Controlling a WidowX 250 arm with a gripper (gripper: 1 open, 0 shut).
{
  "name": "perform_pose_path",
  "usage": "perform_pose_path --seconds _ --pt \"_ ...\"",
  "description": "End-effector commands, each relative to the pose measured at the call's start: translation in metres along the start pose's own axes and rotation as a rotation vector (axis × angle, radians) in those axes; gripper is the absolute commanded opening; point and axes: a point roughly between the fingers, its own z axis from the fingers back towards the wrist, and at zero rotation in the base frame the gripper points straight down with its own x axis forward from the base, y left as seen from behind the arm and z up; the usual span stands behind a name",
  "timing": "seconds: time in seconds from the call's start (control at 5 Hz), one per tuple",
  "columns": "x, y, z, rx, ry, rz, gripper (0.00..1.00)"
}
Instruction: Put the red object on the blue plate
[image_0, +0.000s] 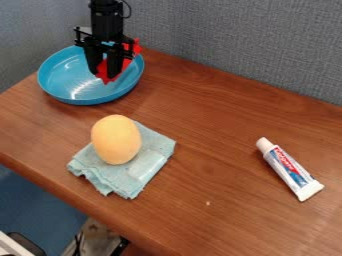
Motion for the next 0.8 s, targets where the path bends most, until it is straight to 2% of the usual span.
perform_pose_path --seconds 0.0,0.2,0.6 --pt "-0.001 0.009 0.036 0.032 -0.09 0.017 1.0" --pt "-0.001 0.006 0.037 0.028 -0.083 0.011 1.0" --pt "-0.001 -0.001 0.048 0.016 -0.09 -0.006 1.0"
